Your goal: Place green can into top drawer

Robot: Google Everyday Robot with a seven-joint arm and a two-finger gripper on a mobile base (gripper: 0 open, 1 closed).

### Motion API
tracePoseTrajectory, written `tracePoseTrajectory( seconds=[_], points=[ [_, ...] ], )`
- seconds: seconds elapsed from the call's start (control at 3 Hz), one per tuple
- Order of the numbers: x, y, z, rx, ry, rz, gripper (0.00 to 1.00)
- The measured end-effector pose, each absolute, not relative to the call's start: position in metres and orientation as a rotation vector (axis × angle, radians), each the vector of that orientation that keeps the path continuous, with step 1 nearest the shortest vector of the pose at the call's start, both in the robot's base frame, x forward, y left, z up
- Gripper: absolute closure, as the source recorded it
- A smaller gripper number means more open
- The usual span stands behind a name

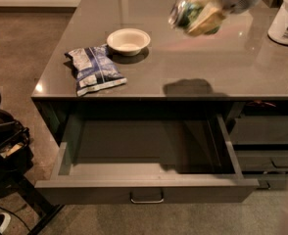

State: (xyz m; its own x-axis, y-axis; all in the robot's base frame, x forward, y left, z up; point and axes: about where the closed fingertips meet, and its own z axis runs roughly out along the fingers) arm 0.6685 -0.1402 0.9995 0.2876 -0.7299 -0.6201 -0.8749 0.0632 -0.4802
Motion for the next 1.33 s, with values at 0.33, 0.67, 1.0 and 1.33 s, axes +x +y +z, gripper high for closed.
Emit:
tracePoseTrajectory(
  seconds=[0.33, 0.67, 1.0, 1.33],
  points=[
    [0.646, -0.142, 1.032, -1.627, 1.448, 0.162, 1.0],
    [0.646, -0.142, 1.032, -1.627, 1.448, 0.162, 1.0],
    [0.638, -0.14, 1.02, -1.588, 1.48, 0.179, 1.0],
    [0.6, -0.15, 1.042, -1.388, 1.553, 0.162, 1.0]
  ],
)
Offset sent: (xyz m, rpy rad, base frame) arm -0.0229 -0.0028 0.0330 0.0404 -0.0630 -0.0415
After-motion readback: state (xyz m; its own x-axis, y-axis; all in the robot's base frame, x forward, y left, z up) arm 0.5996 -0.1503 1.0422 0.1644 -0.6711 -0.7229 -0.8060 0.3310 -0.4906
